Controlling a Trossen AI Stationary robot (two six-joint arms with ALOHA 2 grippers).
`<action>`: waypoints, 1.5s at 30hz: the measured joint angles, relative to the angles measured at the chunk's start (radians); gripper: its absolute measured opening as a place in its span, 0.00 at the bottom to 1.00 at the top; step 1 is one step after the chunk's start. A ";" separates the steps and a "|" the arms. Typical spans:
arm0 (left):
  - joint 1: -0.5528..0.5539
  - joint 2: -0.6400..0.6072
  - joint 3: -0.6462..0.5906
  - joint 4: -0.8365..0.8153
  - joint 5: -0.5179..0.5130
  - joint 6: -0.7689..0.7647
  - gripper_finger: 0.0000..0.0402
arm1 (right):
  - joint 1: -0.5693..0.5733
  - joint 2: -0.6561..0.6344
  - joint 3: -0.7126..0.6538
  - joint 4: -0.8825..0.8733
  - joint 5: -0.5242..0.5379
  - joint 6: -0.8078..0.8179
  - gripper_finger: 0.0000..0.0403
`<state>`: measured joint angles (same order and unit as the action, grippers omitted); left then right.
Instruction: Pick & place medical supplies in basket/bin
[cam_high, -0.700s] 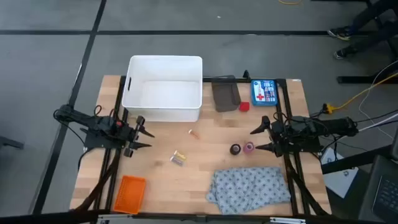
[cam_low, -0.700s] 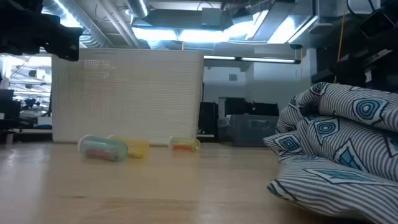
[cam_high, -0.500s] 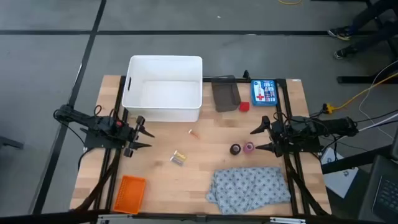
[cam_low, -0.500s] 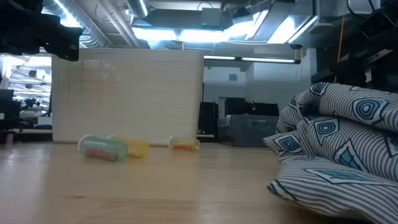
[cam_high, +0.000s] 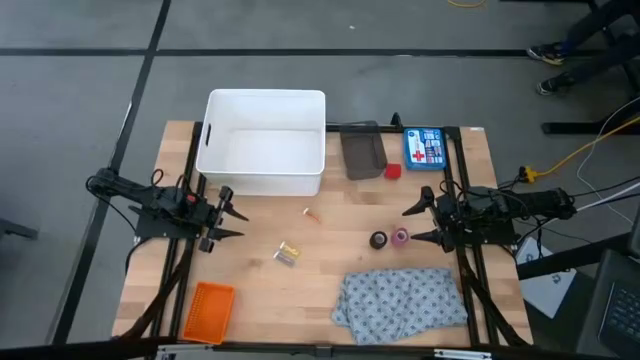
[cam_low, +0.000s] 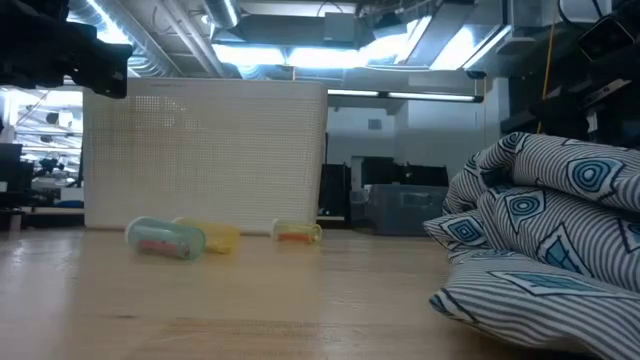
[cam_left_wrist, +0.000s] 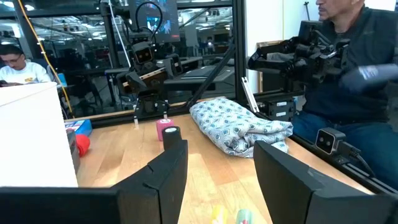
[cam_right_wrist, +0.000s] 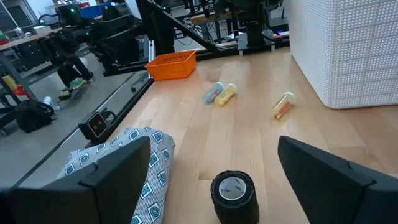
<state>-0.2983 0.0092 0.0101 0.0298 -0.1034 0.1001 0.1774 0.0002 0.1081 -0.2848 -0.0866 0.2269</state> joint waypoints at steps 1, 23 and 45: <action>0.000 0.000 0.000 0.000 0.000 0.000 0.45 | 0.000 0.000 0.000 0.000 0.000 0.000 0.87; 0.000 0.000 0.000 0.000 0.000 0.000 0.45 | 0.000 0.000 0.000 0.000 0.000 0.000 0.87; 0.000 0.000 0.000 0.000 0.000 0.000 0.45 | -0.002 0.000 0.000 0.000 0.023 -0.006 0.87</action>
<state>-0.2981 0.0090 0.0101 0.0299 -0.1032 0.1001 0.1755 0.0002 0.1083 -0.2848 -0.0632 0.2205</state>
